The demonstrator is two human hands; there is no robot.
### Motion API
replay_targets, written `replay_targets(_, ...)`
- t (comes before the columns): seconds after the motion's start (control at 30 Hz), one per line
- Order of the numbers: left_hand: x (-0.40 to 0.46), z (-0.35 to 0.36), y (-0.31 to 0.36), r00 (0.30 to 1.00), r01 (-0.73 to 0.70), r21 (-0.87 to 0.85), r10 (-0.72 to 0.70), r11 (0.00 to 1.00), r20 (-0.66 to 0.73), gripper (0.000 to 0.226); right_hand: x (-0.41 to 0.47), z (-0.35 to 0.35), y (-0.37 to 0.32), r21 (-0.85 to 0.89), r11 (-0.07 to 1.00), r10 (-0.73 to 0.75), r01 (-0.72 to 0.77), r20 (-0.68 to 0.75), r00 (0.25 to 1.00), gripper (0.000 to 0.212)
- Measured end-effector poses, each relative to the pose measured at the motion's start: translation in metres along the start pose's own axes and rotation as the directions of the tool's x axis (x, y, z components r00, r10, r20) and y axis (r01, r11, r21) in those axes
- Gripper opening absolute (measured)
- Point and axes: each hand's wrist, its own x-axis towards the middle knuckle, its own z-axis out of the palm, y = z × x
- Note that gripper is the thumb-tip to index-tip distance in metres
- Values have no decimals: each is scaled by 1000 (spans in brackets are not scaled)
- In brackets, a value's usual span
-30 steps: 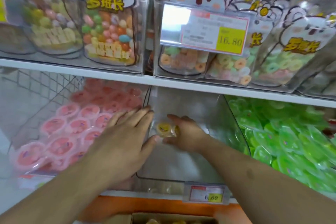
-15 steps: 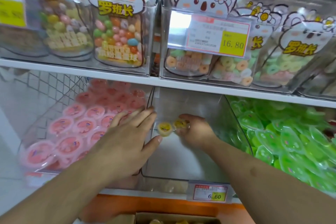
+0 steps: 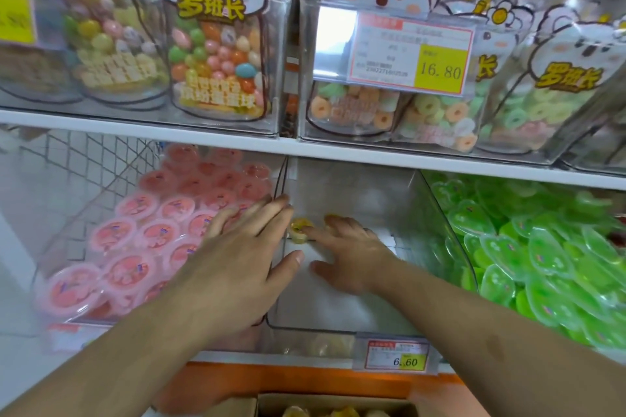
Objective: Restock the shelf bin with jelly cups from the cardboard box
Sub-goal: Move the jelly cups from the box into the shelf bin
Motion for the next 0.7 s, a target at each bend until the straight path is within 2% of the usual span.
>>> replay_targets(0.23, -1, 2, 0, 1000, 4, -22, -4, 1000, -13, 86, 24, 5, -17, -18, 992, 121, -121, -18, 992, 73)
replay_targets(0.47, -1, 1, 0, 1000, 17, -39, -17, 999, -3, 86, 13, 3, -7, 76, 993, 100, -95, -60, 993, 80)
replay_targets(0.7, -1, 0, 0, 1000, 19, -45, -18, 999, 8, 86, 13, 10, 7, 169, 984, 66, -63, -13, 998, 90)
